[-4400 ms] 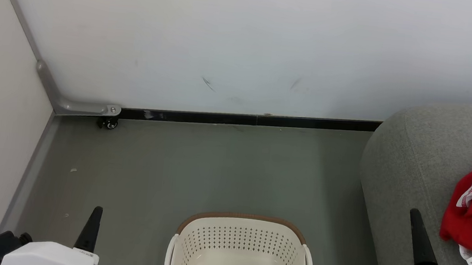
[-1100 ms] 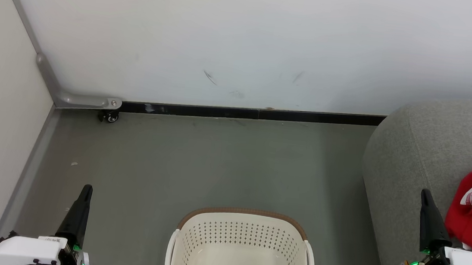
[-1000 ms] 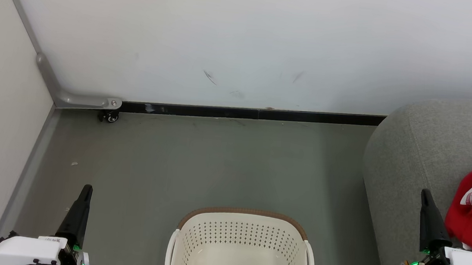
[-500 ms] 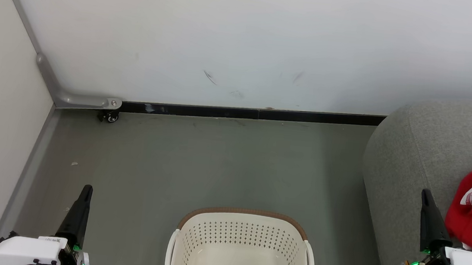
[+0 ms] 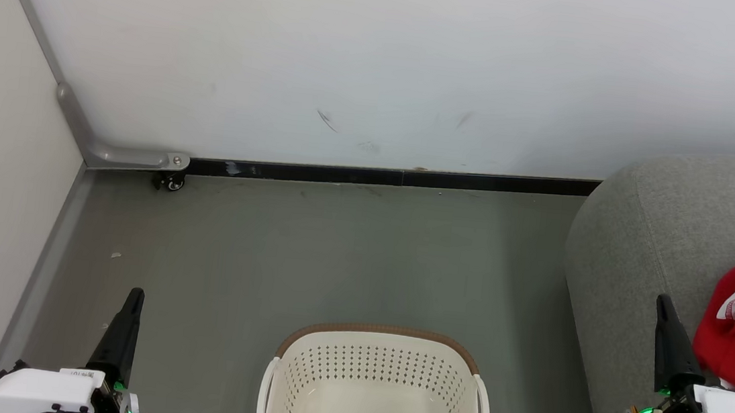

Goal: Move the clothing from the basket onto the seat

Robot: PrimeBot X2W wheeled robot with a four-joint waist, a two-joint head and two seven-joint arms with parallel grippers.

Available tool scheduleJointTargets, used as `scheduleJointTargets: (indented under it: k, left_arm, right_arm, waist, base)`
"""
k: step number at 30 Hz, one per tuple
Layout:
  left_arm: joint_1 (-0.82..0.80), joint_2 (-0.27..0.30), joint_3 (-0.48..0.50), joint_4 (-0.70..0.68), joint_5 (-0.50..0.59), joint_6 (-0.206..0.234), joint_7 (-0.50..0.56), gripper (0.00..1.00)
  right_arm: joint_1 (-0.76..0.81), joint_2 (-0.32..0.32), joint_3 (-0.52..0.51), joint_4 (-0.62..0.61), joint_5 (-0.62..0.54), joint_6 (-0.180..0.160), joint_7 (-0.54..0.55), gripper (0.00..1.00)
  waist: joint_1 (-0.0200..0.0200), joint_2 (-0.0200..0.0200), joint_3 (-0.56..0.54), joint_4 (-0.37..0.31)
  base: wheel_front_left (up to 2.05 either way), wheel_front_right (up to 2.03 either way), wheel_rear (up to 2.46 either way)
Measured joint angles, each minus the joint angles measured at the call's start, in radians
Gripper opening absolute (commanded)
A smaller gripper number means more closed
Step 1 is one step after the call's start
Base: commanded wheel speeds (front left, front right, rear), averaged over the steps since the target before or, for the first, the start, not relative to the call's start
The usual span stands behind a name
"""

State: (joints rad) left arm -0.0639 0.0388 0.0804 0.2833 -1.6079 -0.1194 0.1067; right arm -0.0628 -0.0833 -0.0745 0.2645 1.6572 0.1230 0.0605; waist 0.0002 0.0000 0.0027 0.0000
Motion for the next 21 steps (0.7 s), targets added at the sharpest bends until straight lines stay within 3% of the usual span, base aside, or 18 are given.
scheduleJointTargets:
  k: [21]
  left_arm:
    - [0.0, 0.0, 0.001, 0.0, 0.0, -0.004, 0.0, 0.0]
  right_arm:
    - [0.0, 0.0, -0.004, 0.0, 0.0, 0.0, 0.001, 0.0]
  waist:
    - [-0.0001, 0.0, 0.0, 0.0]
  base:
    - [0.0, 0.0, 0.0]
